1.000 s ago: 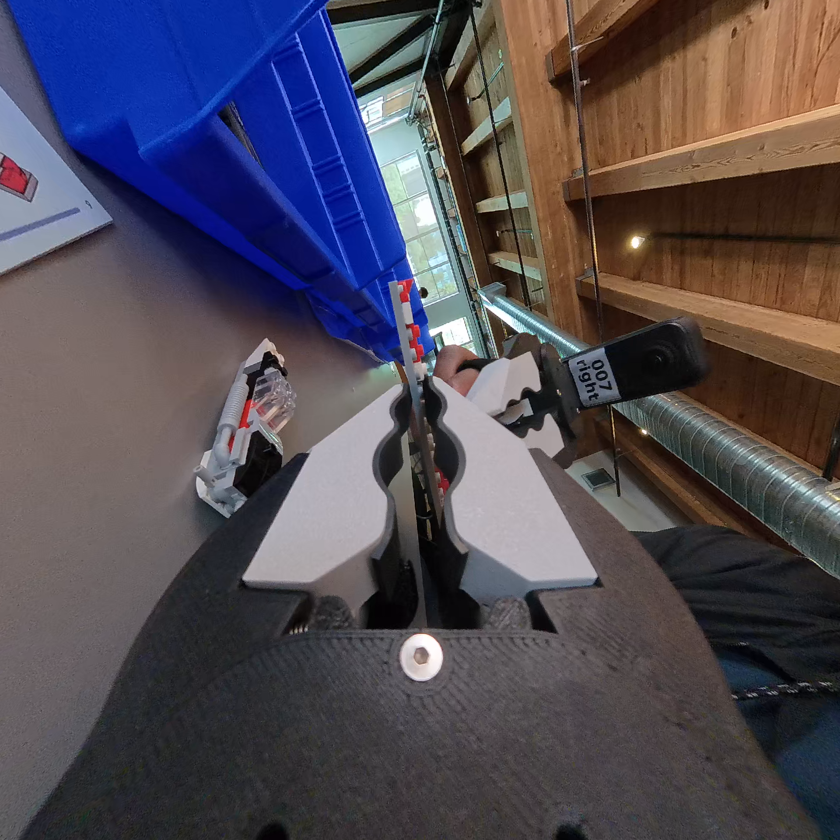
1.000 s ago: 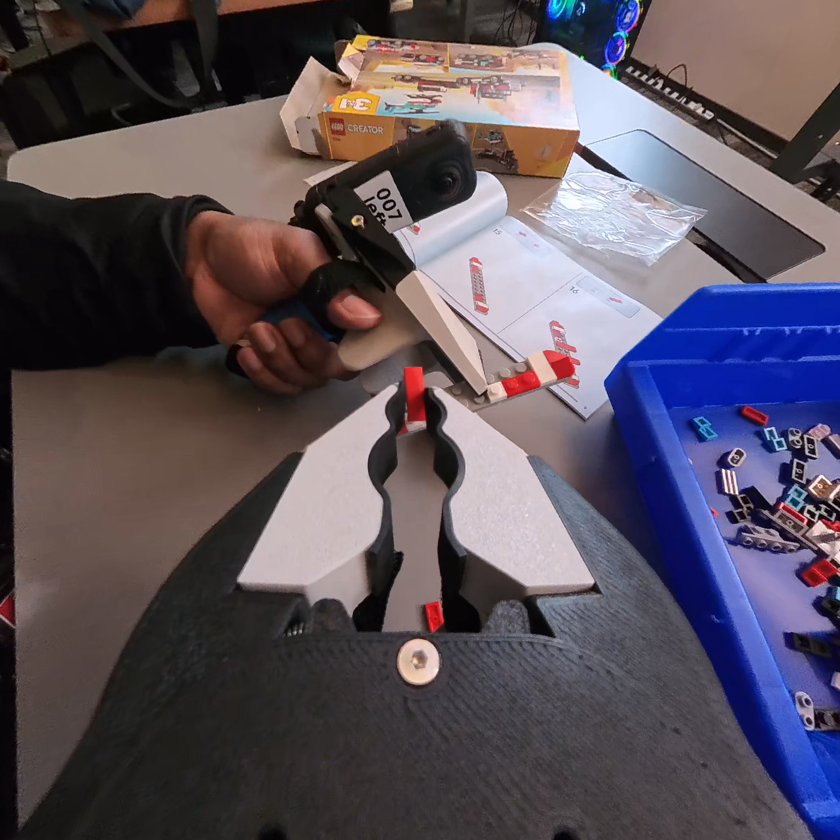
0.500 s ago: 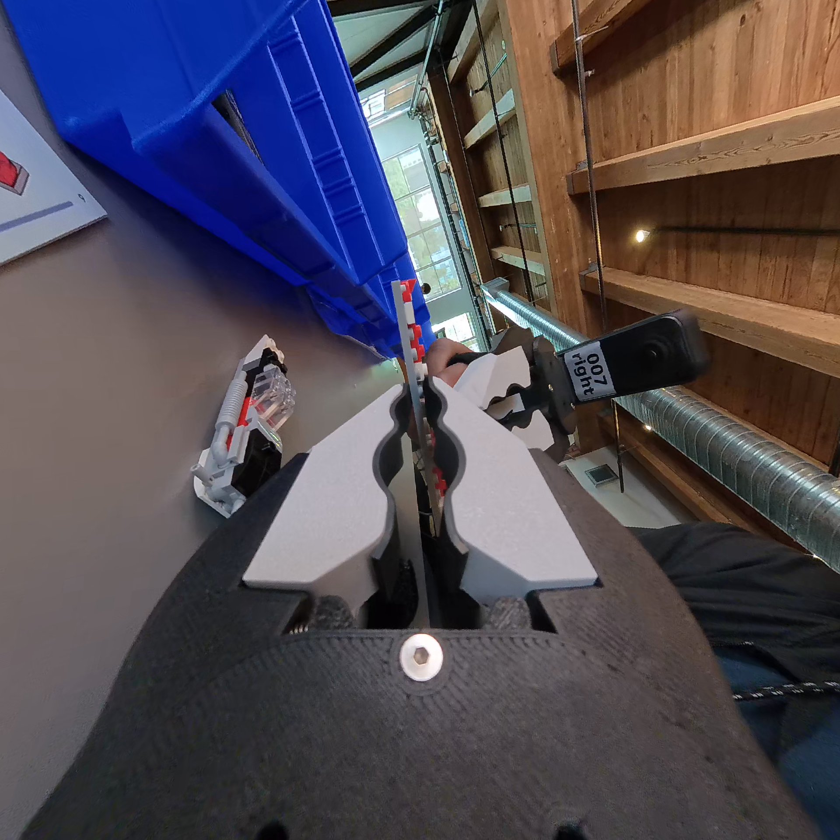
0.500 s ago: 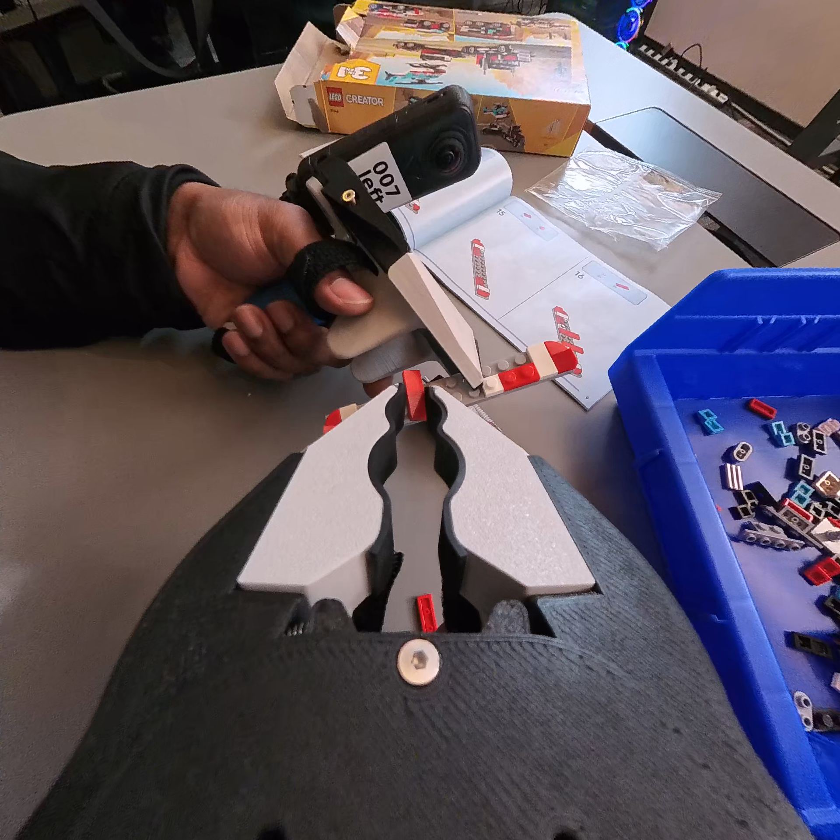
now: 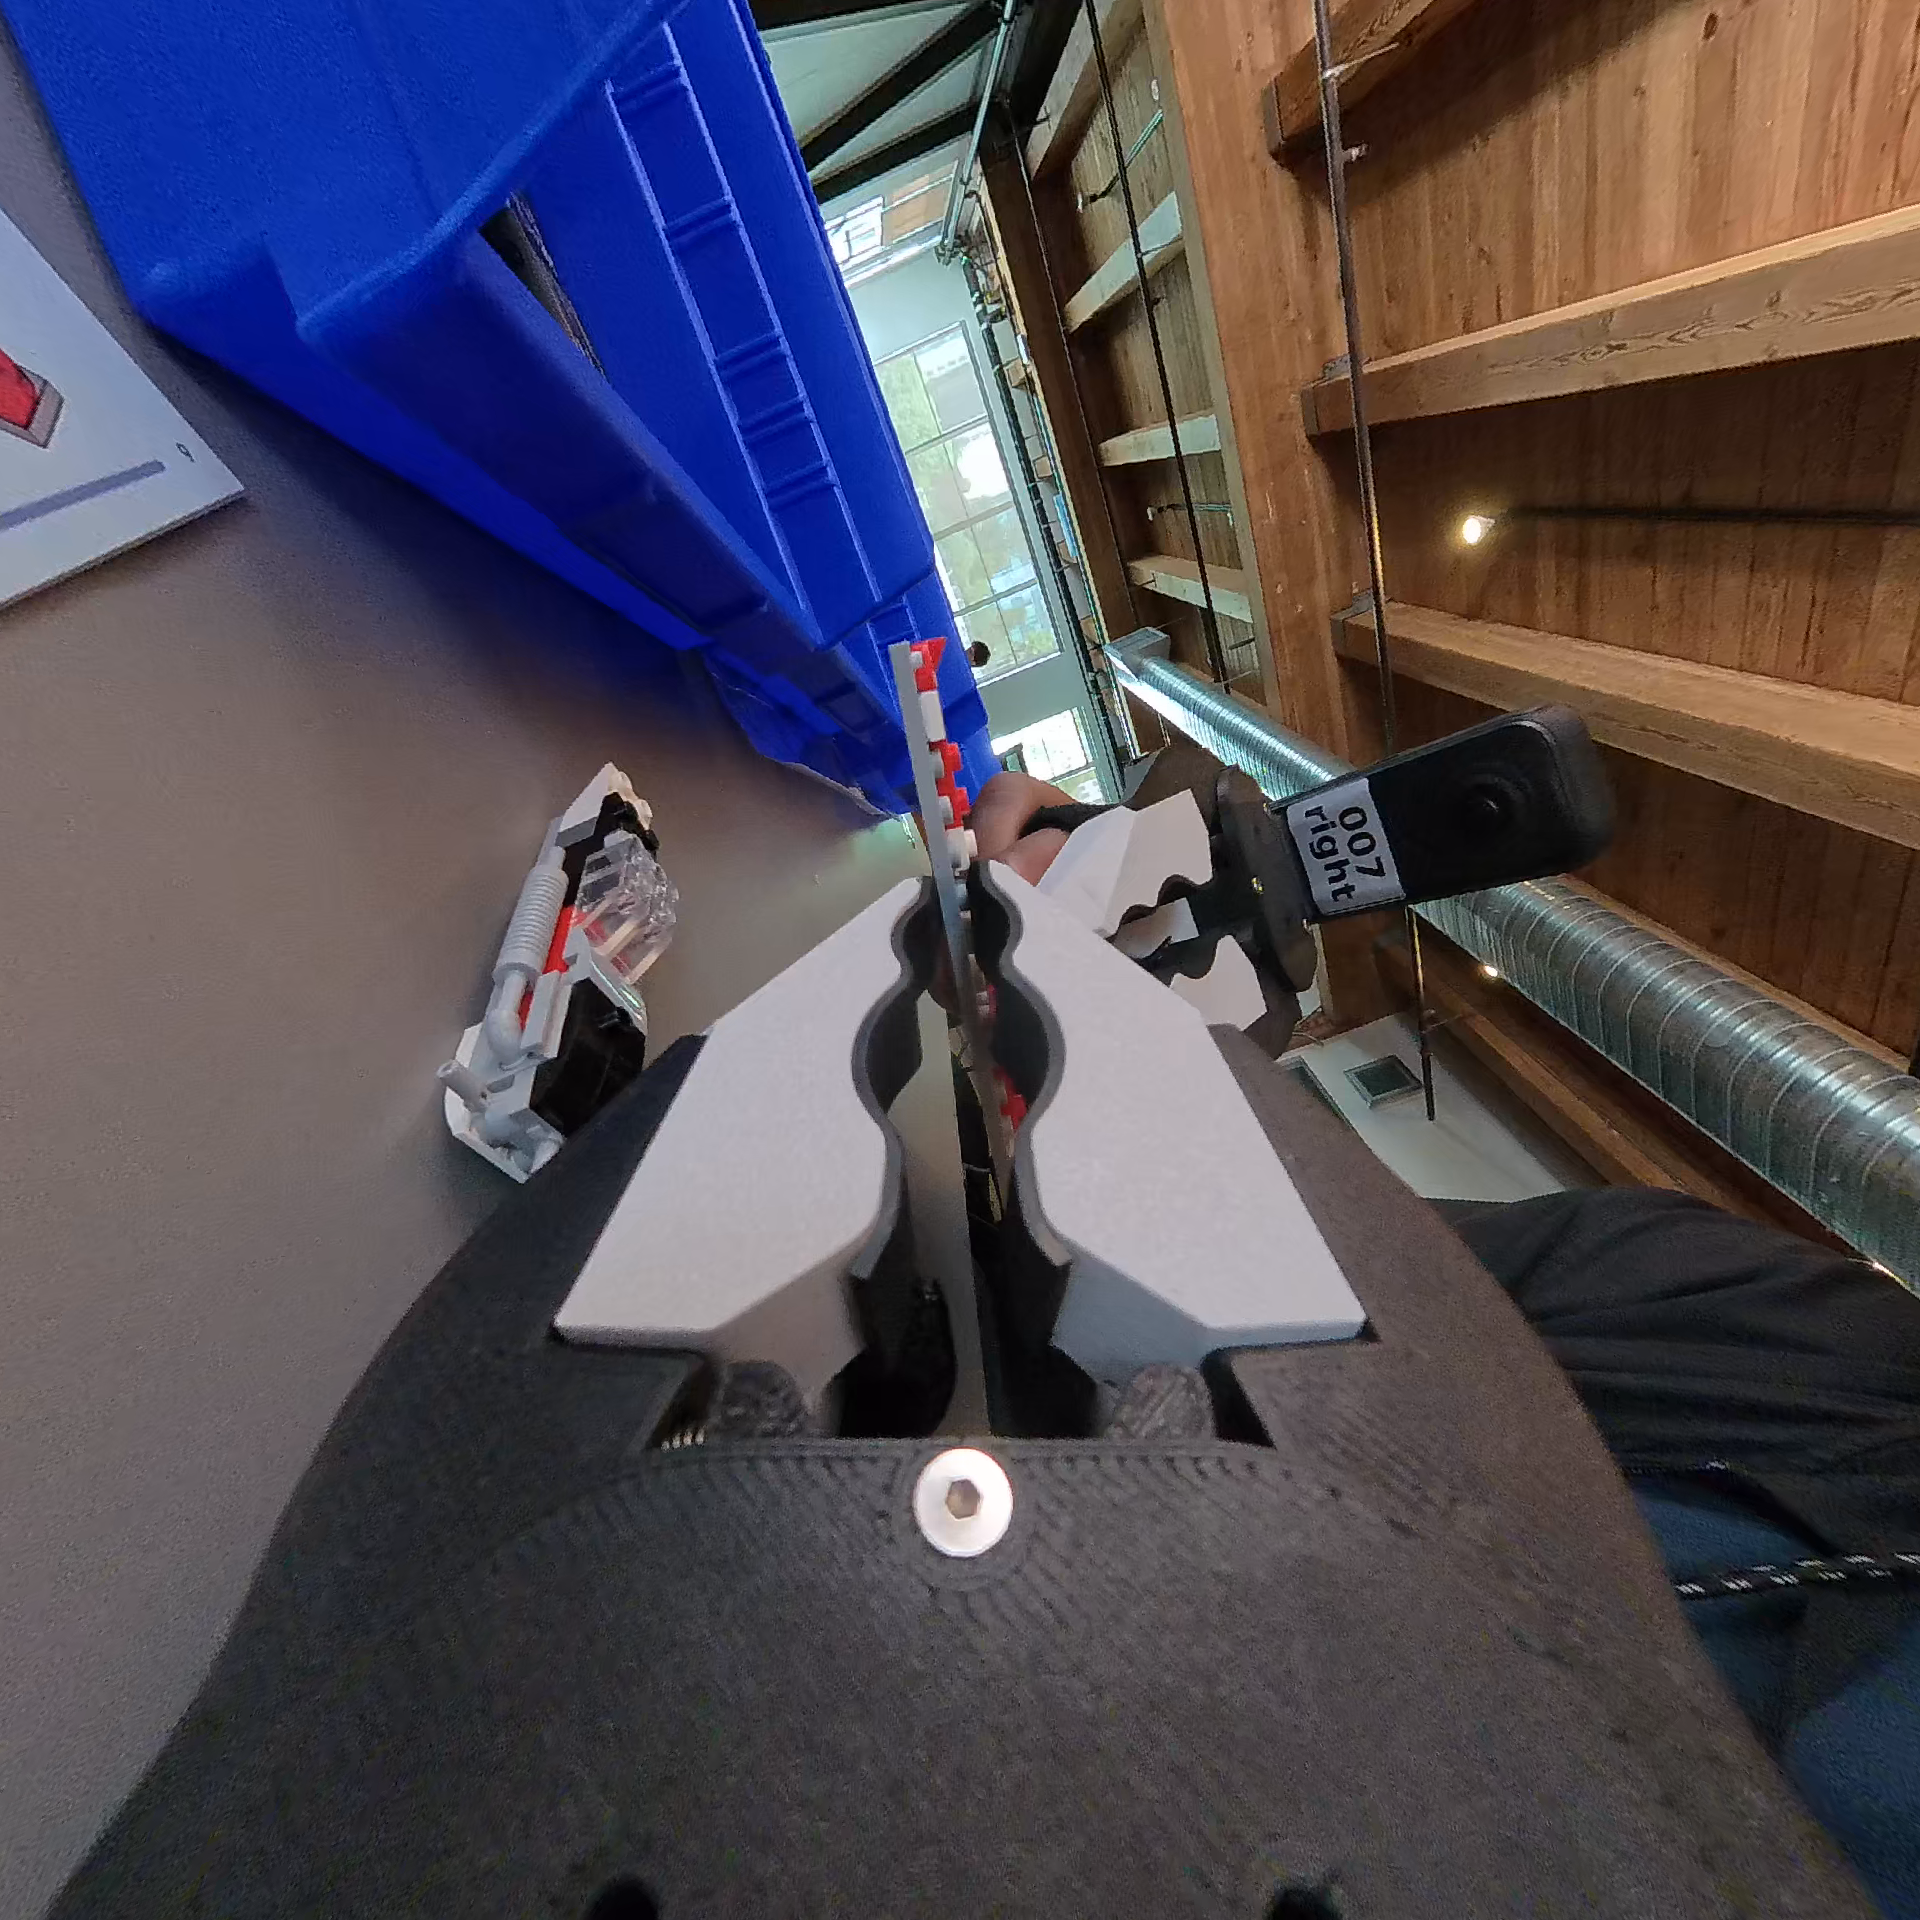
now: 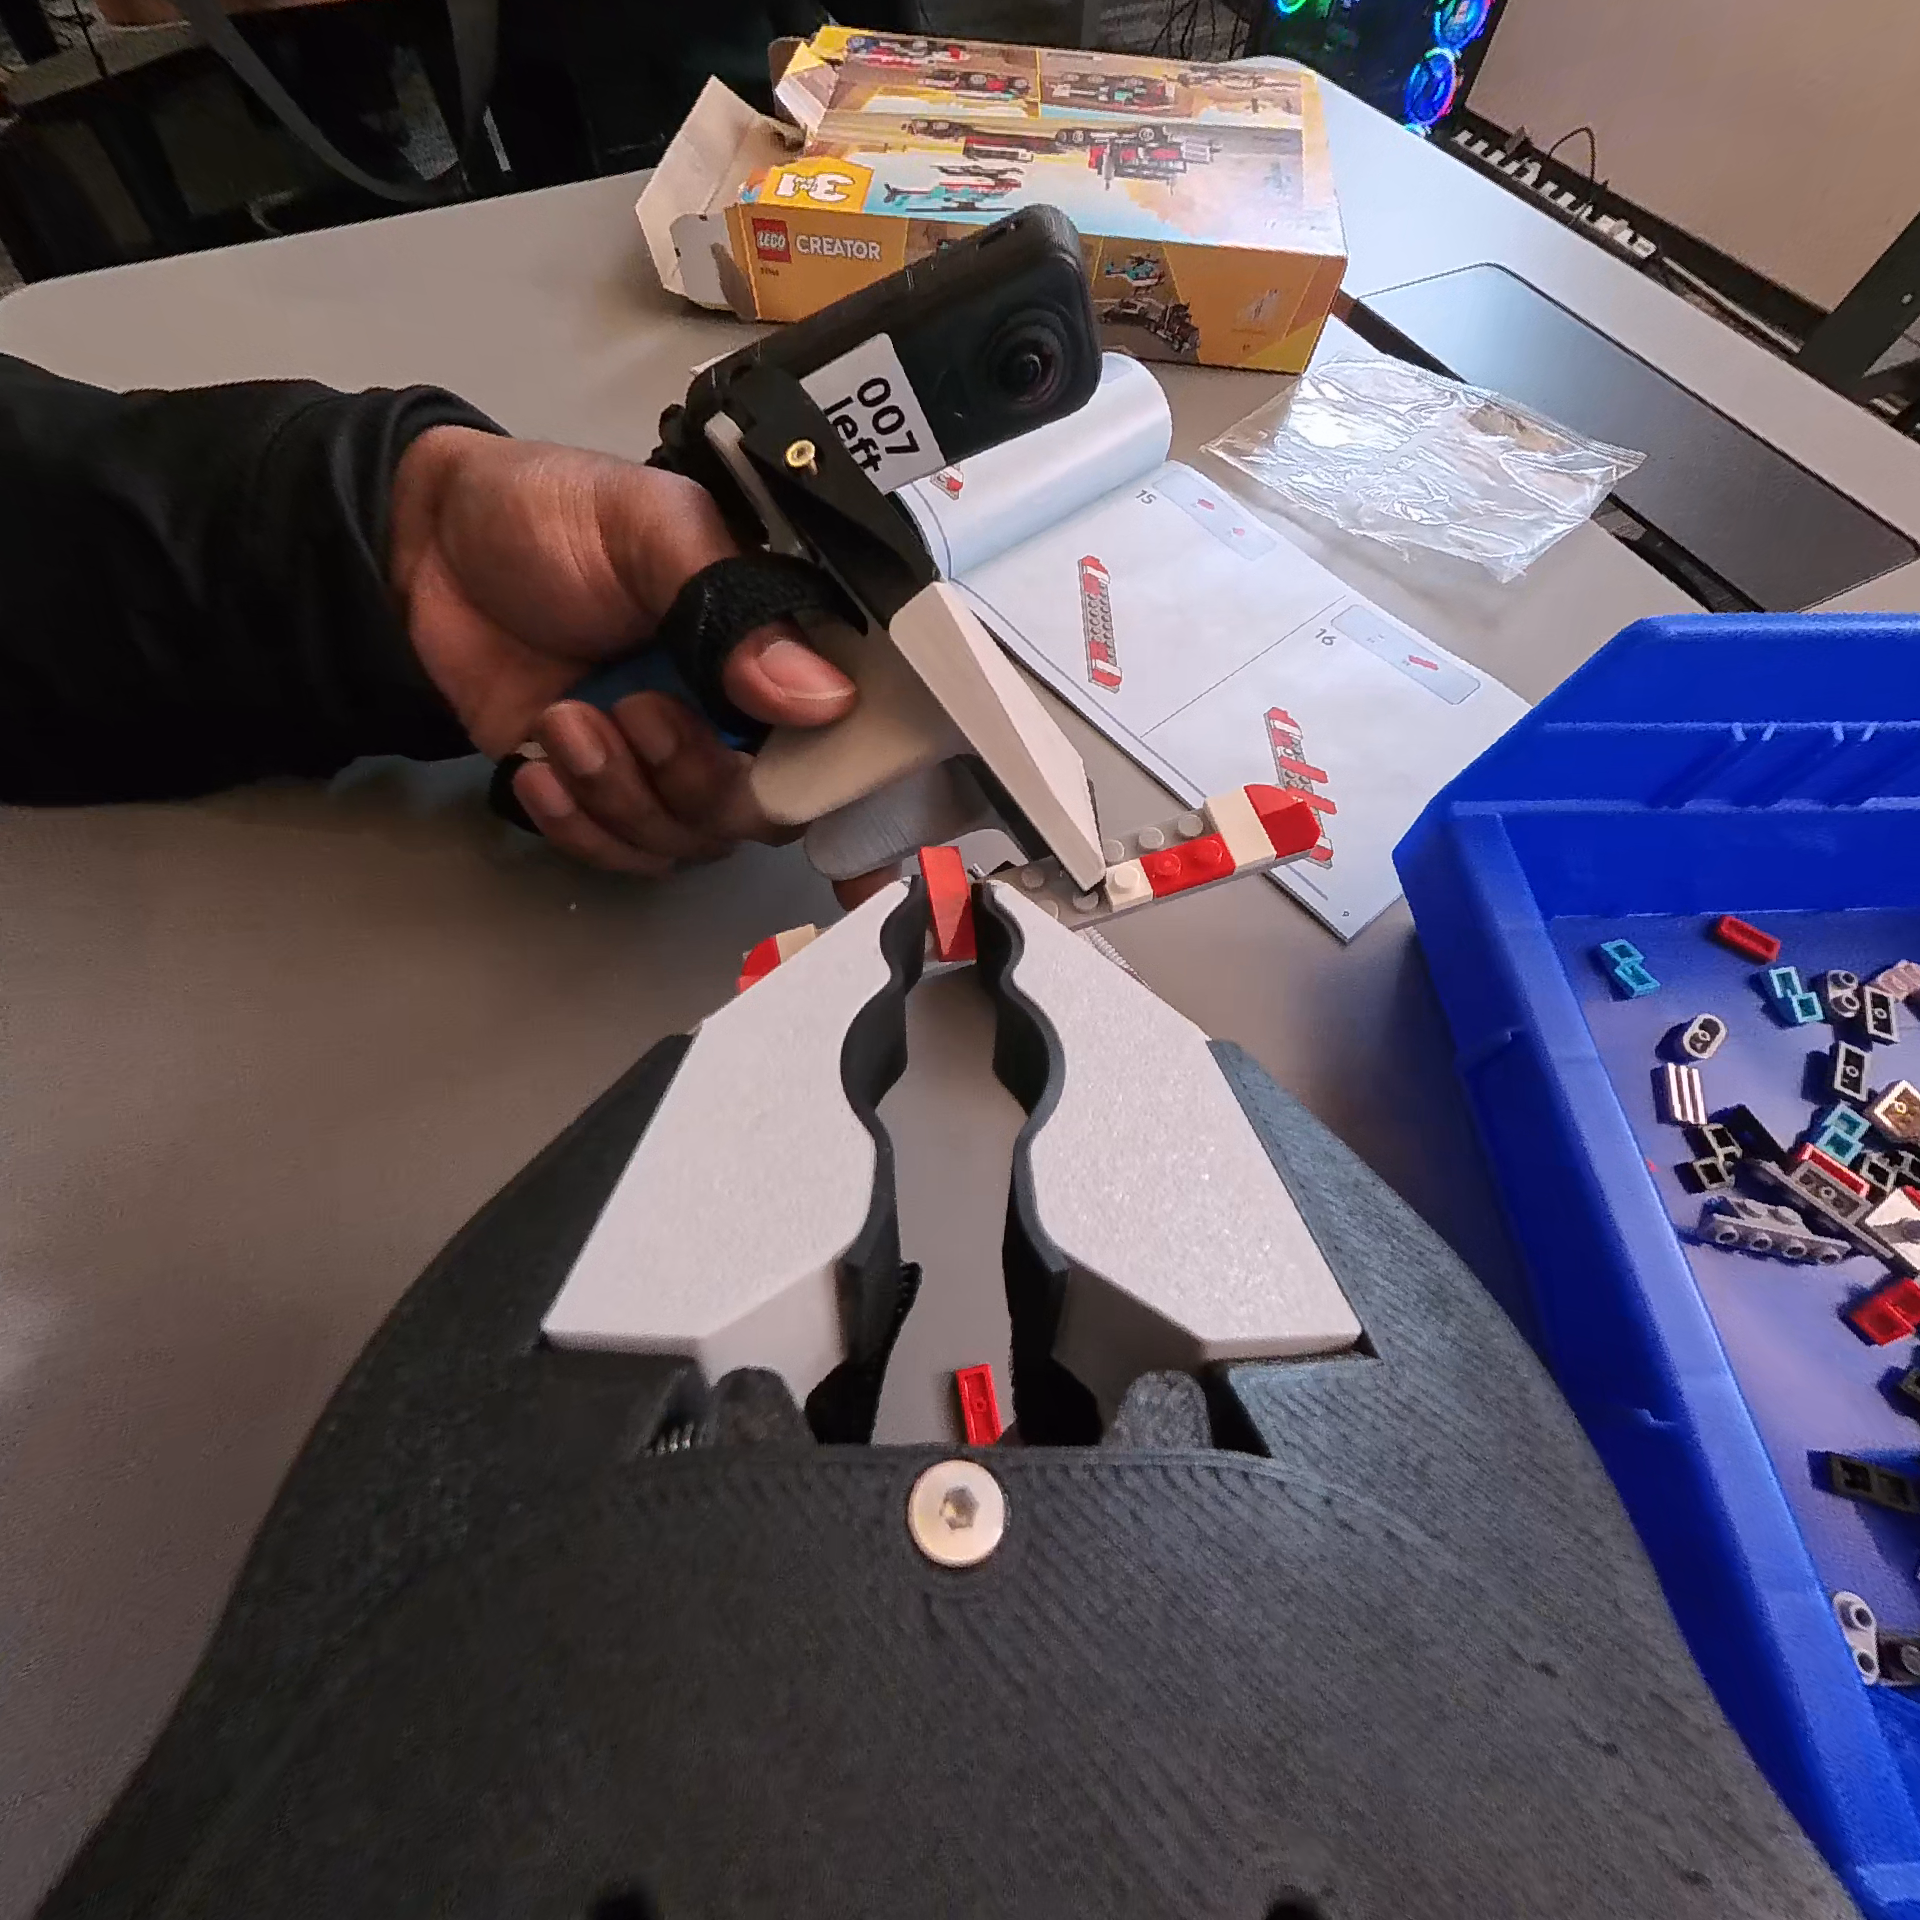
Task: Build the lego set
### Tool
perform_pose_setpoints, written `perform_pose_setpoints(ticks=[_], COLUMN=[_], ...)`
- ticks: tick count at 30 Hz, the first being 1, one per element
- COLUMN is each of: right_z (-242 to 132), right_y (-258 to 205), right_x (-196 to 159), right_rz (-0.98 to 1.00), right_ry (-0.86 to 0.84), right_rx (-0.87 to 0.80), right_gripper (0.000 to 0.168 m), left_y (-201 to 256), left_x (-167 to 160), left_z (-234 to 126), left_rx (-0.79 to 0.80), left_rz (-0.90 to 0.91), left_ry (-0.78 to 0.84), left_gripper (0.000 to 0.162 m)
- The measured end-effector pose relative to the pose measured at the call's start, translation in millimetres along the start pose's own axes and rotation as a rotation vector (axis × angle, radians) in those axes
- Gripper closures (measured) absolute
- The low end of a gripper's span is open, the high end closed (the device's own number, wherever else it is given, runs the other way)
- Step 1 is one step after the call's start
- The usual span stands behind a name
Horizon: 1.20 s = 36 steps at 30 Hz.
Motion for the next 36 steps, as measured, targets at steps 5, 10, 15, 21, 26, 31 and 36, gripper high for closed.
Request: perform_pose_setpoints(ticks=[5, 10, 15, 21, 26, 31, 36], right_z=[-0.4, -0.2, -0.4, -0.3, -0.2, -0.3, -0.5], right_y=[0.2, 0.2, 0.3, 0.4, 0.6, 1.0, 1.7], right_x=[-0.2, -0.2, -0.7, -0.7, -0.3, -0.7, -0.8], right_rz=[0.003, 0.006, 0.007, 0.008, 0.009, 0.010, 0.013], right_ry=[0.004, 0.009, 0.009, 0.009, 0.012, 0.010, 0.012], right_rx=[0.002, 0.005, 0.006, 0.009, 0.009, 0.009, 0.007], right_gripper=[0.160, 0.160, 0.160, 0.160, 0.160, 0.159, 0.159], left_y=[0.5, 0.3, 0.2, 0.3, 0.0, -0.2, -0.3], left_x=[0.0, 0.0, -0.3, 0.0, -0.4, -0.3, -0.4], left_z=[0.2, 0.2, 0.4, 0.1, 0.4, 0.2, 0.3], left_rx=[0.001, 0.001, 0.001, 0.002, 0.002, 0.003, 0.004], left_rz=[0.003, 0.003, 0.003, 0.003, 0.002, 0.001, 0.002], left_ry=[-0.001, -0.003, -0.004, -0.003, -0.005, -0.004, -0.005], left_gripper=[0.157, 0.157, 0.157, 0.157, 0.157, 0.157, 0.157])
Point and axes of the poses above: each gripper's, where its closed fingertips meet, z out along the fingers, x out of its top, y = z × x across the jaws, the point moved 8 cm from there along -z, back along the fingers, and after that the axes turned 12 degrees about -x, right-handed, at the moved point
